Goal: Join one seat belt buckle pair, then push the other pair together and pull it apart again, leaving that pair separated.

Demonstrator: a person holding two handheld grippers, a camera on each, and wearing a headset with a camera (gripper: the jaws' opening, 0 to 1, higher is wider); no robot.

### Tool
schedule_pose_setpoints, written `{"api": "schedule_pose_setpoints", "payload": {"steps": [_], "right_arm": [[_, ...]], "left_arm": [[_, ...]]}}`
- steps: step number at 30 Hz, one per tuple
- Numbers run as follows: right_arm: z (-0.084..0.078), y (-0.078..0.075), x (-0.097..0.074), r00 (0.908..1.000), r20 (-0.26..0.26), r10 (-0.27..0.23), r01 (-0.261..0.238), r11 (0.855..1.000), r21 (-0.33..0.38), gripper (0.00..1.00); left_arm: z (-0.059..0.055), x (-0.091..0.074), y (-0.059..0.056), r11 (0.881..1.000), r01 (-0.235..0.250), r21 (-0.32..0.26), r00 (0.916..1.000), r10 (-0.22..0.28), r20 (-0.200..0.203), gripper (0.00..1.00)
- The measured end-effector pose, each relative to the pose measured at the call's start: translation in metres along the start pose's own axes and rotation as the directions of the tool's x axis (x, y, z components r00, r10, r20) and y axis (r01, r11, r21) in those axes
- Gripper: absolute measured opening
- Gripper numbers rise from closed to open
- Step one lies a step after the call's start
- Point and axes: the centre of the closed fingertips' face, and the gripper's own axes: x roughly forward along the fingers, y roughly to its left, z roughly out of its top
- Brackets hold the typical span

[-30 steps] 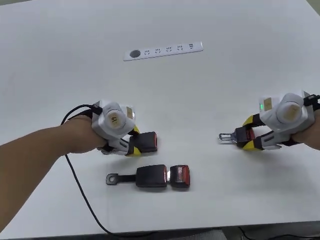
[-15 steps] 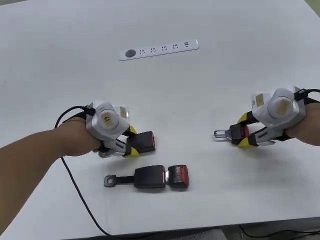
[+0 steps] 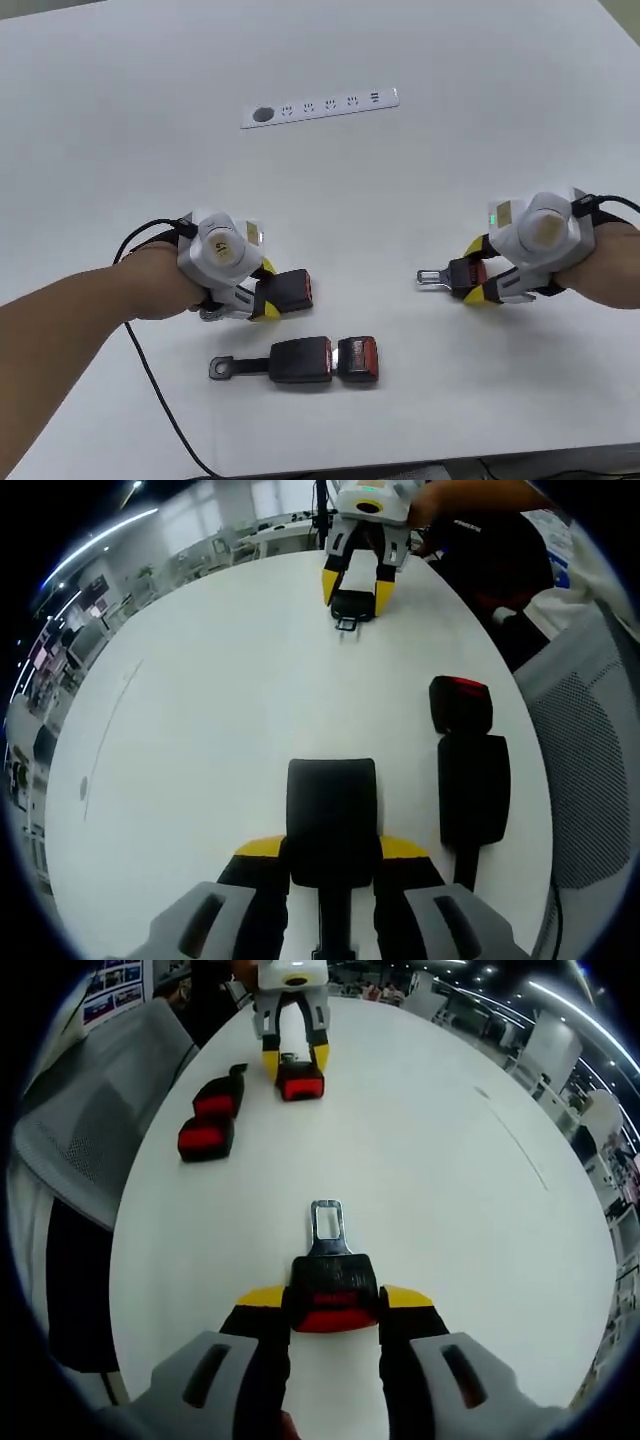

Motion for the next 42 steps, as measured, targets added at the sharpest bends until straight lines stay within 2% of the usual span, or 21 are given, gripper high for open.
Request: {"api": "schedule_pose_setpoints", "payload": {"steps": [5, 9, 15, 22, 28, 31, 34, 38, 42], "right_arm": [[0.031, 0.010, 0.018, 0.9983, 0.057, 0.007, -0.006, 1.000, -0.009, 0.33], [0.050, 0.010, 0.032, 0.9953, 0.097, 0.006, -0.007, 1.000, 0.005, 0.33], [0.072, 0.012, 0.047, 0.9896, 0.144, 0.006, -0.011, 0.999, 0.031, 0.33], [0.096, 0.019, 0.060, 0.9835, 0.180, 0.020, -0.025, 0.999, 0.029, 0.32], [0.110, 0.024, 0.069, 0.9817, 0.189, 0.022, -0.028, 0.999, 0.026, 0.32], [0.109, 0.023, 0.070, 0.9879, 0.153, 0.025, -0.027, 1.000, 0.012, 0.32], [0.108, 0.023, 0.071, 0.9919, 0.126, 0.016, -0.011, 0.999, -0.044, 0.32], [0.112, 0.025, 0.072, 0.9894, 0.145, 0.013, -0.003, 0.998, -0.068, 0.32], [0.119, 0.024, 0.077, 0.9822, 0.187, 0.023, -0.017, 0.999, -0.032, 0.32]], "left_arm": [[0.000, 0.000, 0.000, 1.000, -0.001, 0.000, 1.0000, 0.001, 0.003, 0.32], [0.002, 0.000, -0.002, 1.000, 0.005, 0.006, 1.0000, -0.005, 0.003, 0.32], [0.002, -0.001, -0.002, 1.000, 0.007, 0.010, 1.0000, -0.007, 0.007, 0.32], [0.002, -0.001, -0.002, 1.000, 0.010, 0.018, 0.9999, -0.010, 0.006, 0.32], [0.001, -0.001, -0.002, 1.000, 0.005, 0.016, 1.0000, -0.006, 0.005, 0.32], [0.001, -0.001, -0.002, 1.000, 0.003, 0.017, 1.0000, -0.003, 0.007, 0.32], [0.002, -0.001, -0.003, 1.000, 0.006, 0.023, 1.0000, -0.006, 0.005, 0.32], [0.002, 0.000, -0.003, 0.999, 0.008, 0.035, 1.0000, -0.008, -0.003, 0.32], [0.005, 0.000, -0.004, 0.999, 0.003, 0.053, 0.9999, -0.003, -0.010, 0.32]]}}
